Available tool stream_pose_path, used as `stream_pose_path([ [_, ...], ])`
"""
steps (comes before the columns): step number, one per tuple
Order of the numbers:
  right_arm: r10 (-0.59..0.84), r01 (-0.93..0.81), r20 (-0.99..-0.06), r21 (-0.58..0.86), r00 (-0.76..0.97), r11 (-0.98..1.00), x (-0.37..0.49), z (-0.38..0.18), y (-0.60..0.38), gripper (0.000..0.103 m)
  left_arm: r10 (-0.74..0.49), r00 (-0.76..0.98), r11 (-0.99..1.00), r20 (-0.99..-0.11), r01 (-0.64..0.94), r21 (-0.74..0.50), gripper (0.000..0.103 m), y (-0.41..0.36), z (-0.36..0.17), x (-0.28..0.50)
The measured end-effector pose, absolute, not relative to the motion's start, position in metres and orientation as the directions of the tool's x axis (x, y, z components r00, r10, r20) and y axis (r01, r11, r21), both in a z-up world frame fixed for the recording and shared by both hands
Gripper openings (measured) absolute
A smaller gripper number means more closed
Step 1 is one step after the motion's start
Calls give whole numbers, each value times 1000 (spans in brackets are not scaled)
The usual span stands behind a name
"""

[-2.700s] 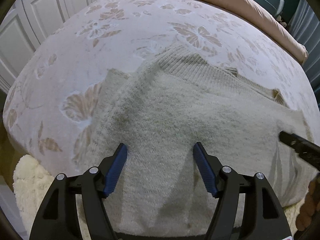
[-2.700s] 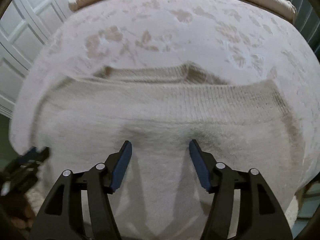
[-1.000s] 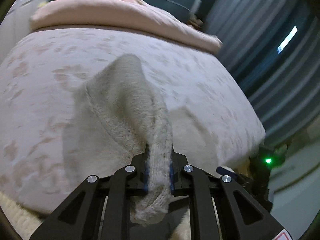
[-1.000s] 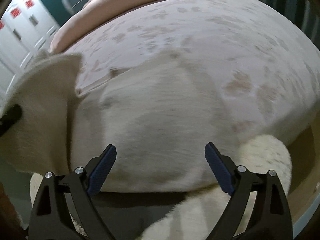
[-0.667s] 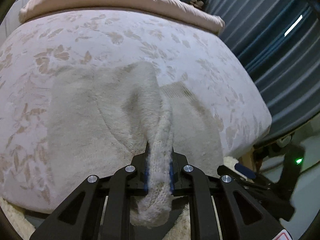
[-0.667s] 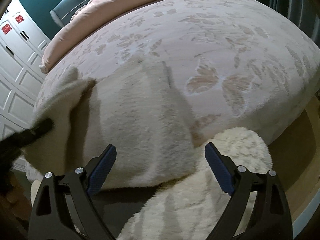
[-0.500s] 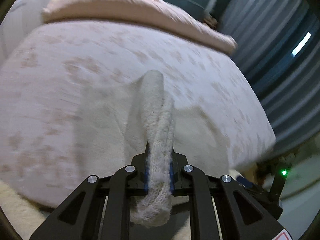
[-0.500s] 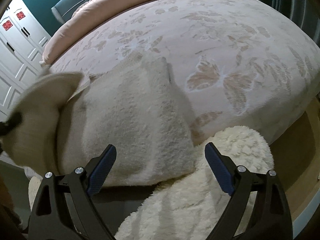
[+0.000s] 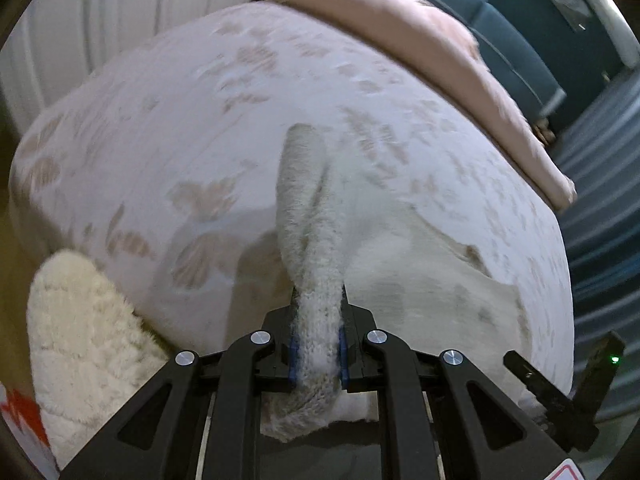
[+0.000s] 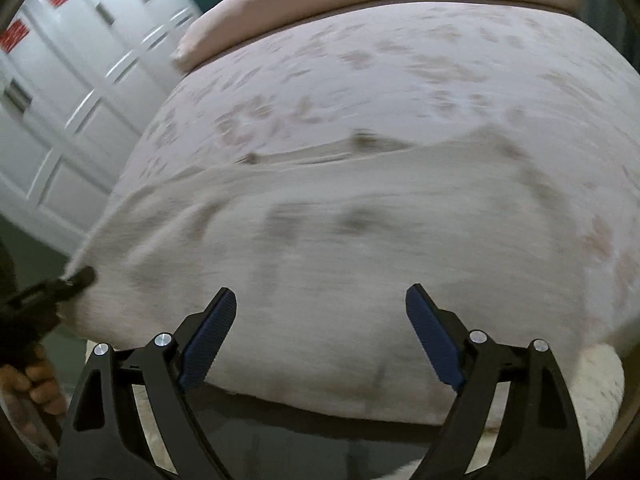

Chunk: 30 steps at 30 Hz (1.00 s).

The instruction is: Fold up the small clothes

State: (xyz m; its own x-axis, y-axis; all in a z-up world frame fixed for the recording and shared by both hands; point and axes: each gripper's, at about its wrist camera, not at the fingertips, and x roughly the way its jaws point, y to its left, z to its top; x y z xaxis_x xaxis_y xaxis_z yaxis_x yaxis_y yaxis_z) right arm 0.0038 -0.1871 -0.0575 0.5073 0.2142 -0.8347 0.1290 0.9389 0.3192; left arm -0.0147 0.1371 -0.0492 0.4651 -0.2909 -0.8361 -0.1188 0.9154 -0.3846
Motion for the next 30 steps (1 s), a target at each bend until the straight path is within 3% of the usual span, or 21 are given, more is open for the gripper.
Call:
stream_pose_path([
  [4,186,80,-854,255,485,964,17,-60,-163,84,-302,425,884,-853,-210,-418,13,170,-82,-14],
  [8,24,151,-868,114,496,982,24,-58,-186,84,-297,419,874,-858,-242,-421,16,187,-87,-15],
  [11,-28,270,-870,122,493,955,30,-57,-243,85,-278,506,891,-817,-182,-416,38,192,-59,-7],
  [13,-72,367,-886,115,459,923,38,-63,-287,85,-280,541,896,-793,-151,-419,58,190,-49,6],
  [16,-96,443,-889,127,447,888,54,-68,-335,85,-324,536,896,-779,-91,-435,66,177,-54,45],
  [21,-100,480,-892,140,441,866,85,-85,-366,87,-386,427,887,-818,-73,-456,66,142,-99,106],
  [23,-34,476,-909,186,415,860,93,-102,-369,72,-434,412,867,-801,-49,-495,56,130,-115,119],
  [24,-4,466,-914,203,405,861,96,-106,-366,40,-450,403,862,-797,-36,-505,21,127,-120,122],
  [25,22,451,-916,219,401,865,96,-106,-362,10,-449,376,867,-811,-36,-497,7,123,-125,126],
  [28,41,381,-859,268,510,885,90,-70,-347,8,-469,421,856,-776,-1,-517,5,128,-107,123],
  [30,70,326,-766,351,638,878,76,-25,-345,8,-458,495,858,-738,31,-512,4,137,-75,116],
])
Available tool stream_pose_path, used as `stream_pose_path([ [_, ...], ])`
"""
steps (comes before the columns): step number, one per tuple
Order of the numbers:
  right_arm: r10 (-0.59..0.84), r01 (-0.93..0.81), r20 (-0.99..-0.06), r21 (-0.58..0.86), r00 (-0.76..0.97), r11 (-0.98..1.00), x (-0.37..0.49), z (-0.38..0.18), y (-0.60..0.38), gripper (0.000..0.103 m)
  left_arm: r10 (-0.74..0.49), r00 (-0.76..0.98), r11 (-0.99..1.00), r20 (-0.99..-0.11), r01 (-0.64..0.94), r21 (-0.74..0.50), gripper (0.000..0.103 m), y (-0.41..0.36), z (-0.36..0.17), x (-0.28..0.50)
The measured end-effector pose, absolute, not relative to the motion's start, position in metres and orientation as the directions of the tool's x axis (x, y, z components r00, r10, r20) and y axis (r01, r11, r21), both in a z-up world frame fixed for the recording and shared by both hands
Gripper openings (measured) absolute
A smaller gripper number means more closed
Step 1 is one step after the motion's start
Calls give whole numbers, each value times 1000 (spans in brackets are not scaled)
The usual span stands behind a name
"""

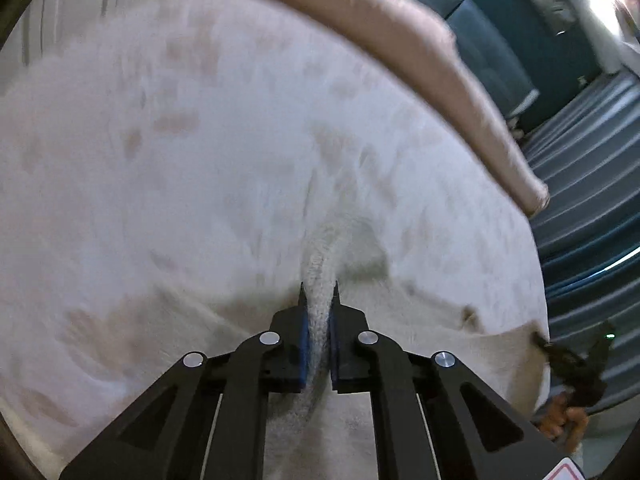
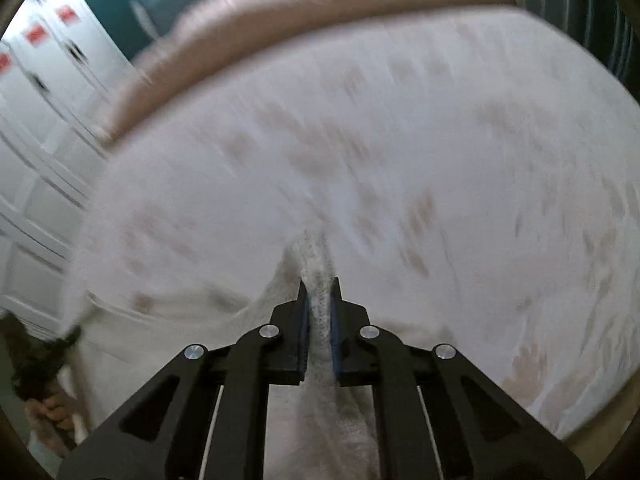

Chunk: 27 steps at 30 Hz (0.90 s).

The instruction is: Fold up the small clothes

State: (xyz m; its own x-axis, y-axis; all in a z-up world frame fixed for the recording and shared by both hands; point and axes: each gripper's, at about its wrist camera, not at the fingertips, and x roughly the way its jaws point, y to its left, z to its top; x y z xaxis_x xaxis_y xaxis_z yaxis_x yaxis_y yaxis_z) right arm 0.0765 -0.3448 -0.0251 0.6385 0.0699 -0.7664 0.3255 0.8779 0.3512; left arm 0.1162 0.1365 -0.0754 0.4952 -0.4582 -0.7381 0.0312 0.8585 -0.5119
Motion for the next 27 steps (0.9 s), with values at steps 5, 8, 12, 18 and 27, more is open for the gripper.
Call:
stream_pose_path([
  [5,36,340,-724,366,689,866,71,-17,-352,8,-415,533,861,-737,-33,-508,4,160,-69,111],
  [8,11,419,-872,245,489,874,95,-91,-356,8,-363,417,895,-833,-92,-436,4,153,-123,118],
  [12,17,486,-892,263,452,833,93,-107,-360,11,-325,419,908,-848,-112,-404,6,145,-129,109],
  [18,-24,394,-813,256,582,883,61,-33,-318,19,-238,507,962,-828,4,-273,13,124,-73,87],
  [27,245,50,-897,282,369,958,46,-103,-154,16,-313,358,948,-880,169,-269,13,46,-97,27],
])
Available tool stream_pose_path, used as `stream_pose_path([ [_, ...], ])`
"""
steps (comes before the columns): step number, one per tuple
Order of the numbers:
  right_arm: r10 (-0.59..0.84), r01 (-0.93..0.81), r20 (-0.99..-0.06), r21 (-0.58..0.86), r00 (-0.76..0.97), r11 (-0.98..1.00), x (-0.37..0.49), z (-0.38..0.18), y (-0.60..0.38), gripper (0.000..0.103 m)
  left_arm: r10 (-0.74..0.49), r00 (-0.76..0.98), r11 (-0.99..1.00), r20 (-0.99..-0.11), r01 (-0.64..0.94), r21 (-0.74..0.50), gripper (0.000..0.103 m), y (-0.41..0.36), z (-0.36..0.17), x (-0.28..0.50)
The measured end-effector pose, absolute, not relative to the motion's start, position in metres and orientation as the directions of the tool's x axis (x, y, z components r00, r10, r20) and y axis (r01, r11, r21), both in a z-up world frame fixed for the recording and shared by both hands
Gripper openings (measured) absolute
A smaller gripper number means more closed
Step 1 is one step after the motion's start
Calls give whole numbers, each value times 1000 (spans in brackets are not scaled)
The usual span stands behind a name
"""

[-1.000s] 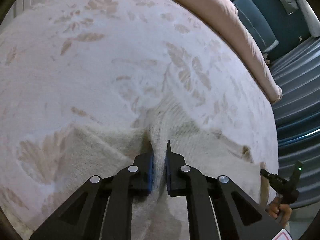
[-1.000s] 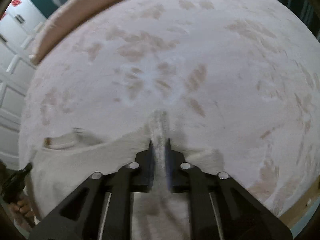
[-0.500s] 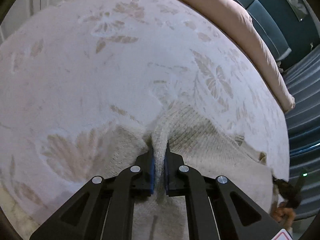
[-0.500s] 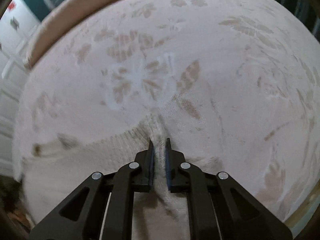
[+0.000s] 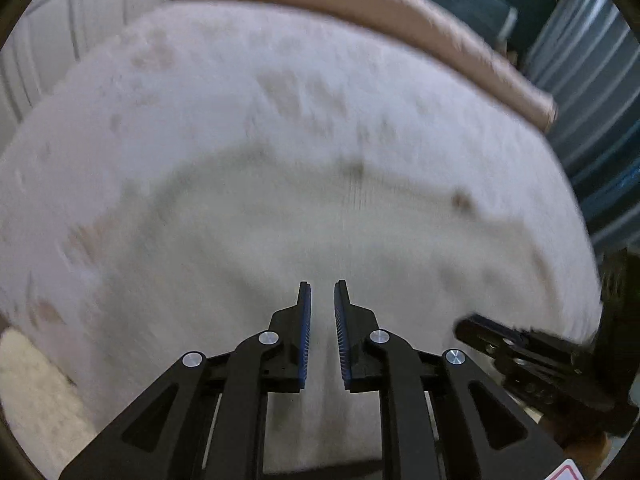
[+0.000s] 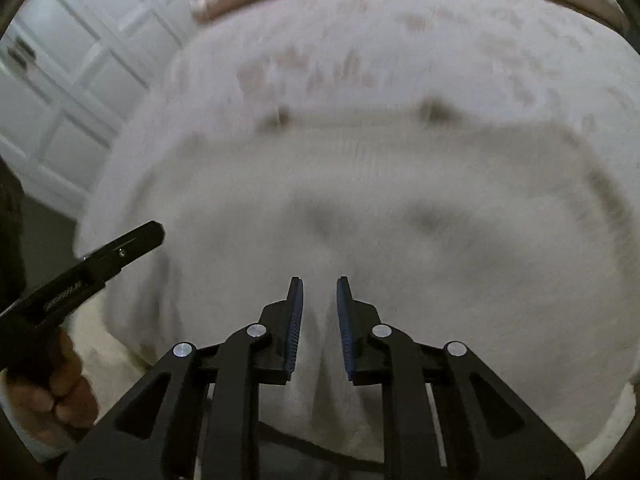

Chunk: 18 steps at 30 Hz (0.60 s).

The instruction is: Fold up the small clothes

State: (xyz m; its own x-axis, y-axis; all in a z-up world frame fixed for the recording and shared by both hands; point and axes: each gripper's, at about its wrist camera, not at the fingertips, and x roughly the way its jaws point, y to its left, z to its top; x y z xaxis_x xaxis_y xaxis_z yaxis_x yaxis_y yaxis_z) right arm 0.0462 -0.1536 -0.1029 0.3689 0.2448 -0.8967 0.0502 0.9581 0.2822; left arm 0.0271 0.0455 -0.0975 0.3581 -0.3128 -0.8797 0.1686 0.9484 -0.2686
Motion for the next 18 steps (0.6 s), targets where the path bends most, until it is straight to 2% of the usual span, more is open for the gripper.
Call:
stream_pose_path([
  [3,242,139,-888,316,390,938,31,-102,-194,14,-275,344,961,-898,123,-248,11,68,-113,20],
  [6,137,295,-903,273,408,916,-1,-91,-261,13,-239,352,971,-905,79,-226,11,99,-115,11],
  [8,130,366,-908,288,398,885,-21,-89,-291,16,-221,348,975,-911,63,-212,11,113,-117,6],
  [9,60,421,-926,226,373,878,-33,-86,-303,19,-216,346,976,-913,54,-210,11,118,-119,3],
  [13,55,443,-927,229,371,867,-51,-87,-305,20,-197,360,980,-912,39,-196,10,116,-121,-3],
  [16,1,419,-954,133,299,898,-52,-120,-297,19,-165,365,986,-916,40,-161,10,108,-121,-2],
  [18,-33,419,-957,95,289,903,-48,-113,-290,20,-145,363,989,-920,58,-133,10,105,-120,-1],
])
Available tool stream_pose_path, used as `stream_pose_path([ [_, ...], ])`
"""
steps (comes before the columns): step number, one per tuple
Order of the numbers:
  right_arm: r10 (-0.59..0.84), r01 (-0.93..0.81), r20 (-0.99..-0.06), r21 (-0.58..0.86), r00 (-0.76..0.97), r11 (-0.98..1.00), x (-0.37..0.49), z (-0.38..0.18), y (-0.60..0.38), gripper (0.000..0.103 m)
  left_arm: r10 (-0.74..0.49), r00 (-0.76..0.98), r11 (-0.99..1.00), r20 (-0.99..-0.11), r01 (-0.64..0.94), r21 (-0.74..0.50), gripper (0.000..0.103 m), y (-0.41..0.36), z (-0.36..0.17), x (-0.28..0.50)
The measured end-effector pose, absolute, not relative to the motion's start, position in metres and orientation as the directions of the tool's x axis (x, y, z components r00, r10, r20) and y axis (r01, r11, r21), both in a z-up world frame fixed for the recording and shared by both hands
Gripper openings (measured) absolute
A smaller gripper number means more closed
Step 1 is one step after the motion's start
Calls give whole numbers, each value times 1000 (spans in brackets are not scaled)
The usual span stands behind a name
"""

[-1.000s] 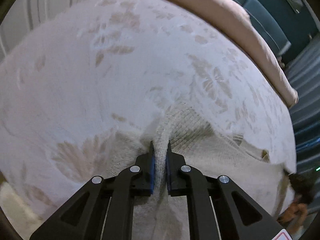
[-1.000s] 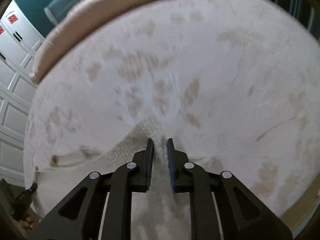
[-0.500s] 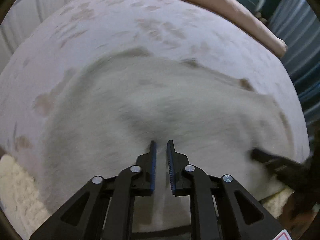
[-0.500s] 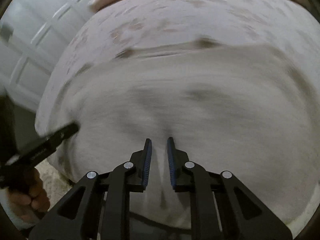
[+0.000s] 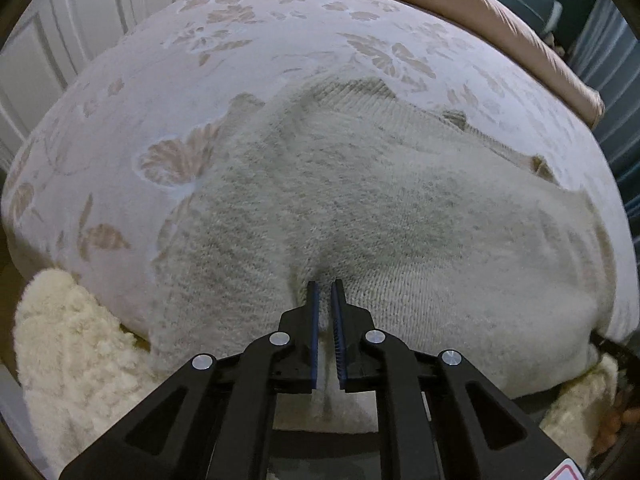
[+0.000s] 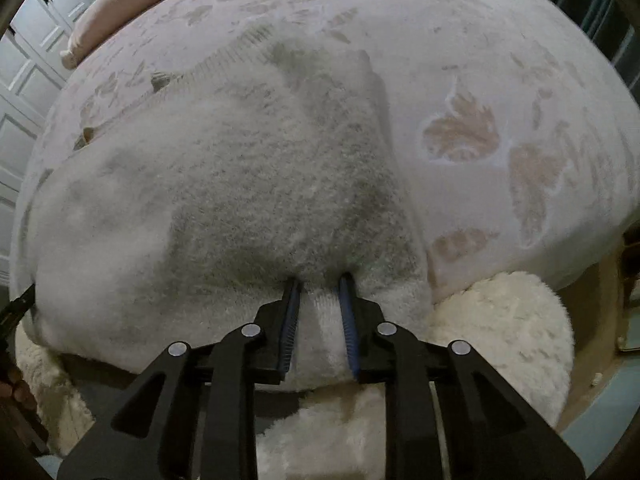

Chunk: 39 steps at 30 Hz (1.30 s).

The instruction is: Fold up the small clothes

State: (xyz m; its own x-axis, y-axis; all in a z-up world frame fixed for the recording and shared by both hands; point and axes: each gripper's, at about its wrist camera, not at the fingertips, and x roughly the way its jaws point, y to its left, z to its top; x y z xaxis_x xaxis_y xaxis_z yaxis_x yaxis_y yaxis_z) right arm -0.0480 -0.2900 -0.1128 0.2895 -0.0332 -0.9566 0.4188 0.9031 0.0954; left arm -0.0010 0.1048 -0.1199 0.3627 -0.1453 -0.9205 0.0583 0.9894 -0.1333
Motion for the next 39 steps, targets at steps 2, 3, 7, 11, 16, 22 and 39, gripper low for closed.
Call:
stream_pose_path([
  [2,-48,416,-951,89,307,905,-42,-97,-282,23,-157,372,988,-915,64,-144,11,107,-113,-4],
  [3,-20,399,-939,127,343,908,-39,-85,-274,23,-165,375,986,-912,60,-154,15,108,-111,-6],
  [7,86,277,-908,215,411,937,-11,-60,-227,23,-160,392,984,-906,-7,-176,37,119,-103,-13],
  [11,160,137,-898,234,410,963,35,-58,-166,23,-132,404,984,-905,-57,-169,53,134,-97,-15],
  [16,169,59,-932,198,322,978,72,-80,-118,26,-122,423,965,-898,-160,-207,68,174,-95,-12],
  [22,141,62,-956,162,257,985,89,-112,-110,30,-209,365,922,-907,-235,-307,68,198,-120,-2],
  [39,154,39,-953,170,262,985,93,-117,-107,32,-366,349,898,-863,-110,-425,12,161,-117,18],
])
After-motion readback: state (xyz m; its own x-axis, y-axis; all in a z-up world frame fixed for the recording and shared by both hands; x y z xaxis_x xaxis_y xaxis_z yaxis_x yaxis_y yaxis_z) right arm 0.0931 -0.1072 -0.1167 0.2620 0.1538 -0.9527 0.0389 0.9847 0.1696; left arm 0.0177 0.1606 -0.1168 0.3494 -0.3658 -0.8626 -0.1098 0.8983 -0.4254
